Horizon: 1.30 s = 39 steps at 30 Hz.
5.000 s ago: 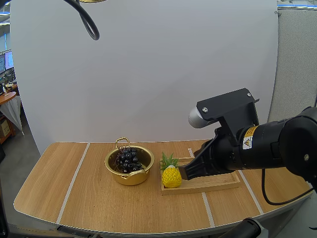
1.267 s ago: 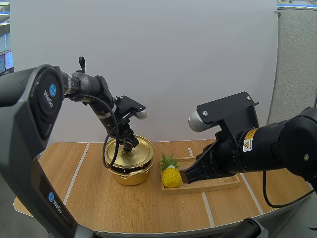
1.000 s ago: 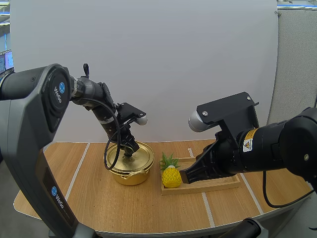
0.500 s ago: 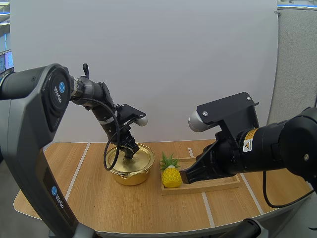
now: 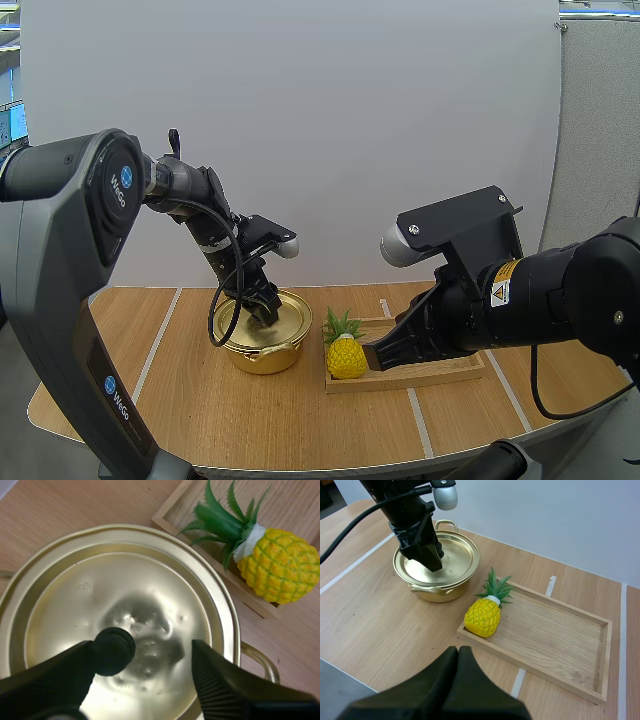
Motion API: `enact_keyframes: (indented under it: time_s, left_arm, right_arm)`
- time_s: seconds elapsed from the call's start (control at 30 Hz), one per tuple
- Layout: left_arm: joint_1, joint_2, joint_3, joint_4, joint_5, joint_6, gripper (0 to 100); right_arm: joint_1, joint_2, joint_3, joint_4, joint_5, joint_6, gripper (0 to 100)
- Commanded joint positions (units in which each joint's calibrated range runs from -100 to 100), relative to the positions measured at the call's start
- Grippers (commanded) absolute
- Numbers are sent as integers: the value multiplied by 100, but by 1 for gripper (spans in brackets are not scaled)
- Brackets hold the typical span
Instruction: Open the pot, put the grape inside, and close it
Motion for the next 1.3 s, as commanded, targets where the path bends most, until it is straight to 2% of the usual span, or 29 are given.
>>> enact_keyframes:
  time_s: [0.0,0.3,0.9,1.17,1.27]
  left_arm:
    - [-10,-68,-20,-80,440,19,100]
    - [-10,-722,-20,-69,545,-83,100]
    - [-10,-4414,-20,143,1418,-167,100]
    - [-10,-5826,-20,143,1418,-175,100]
    - [-10,-6202,-20,143,1418,-473,100]
  right_arm:
    - [-20,-45,6,0,61,-27,0]
    - [-20,-45,6,0,61,-27,0]
    - [-20,-45,6,0,61,-27,0]
    - [-188,-45,6,91,6,-27,0]
    - [-215,-45,6,91,6,-27,0]
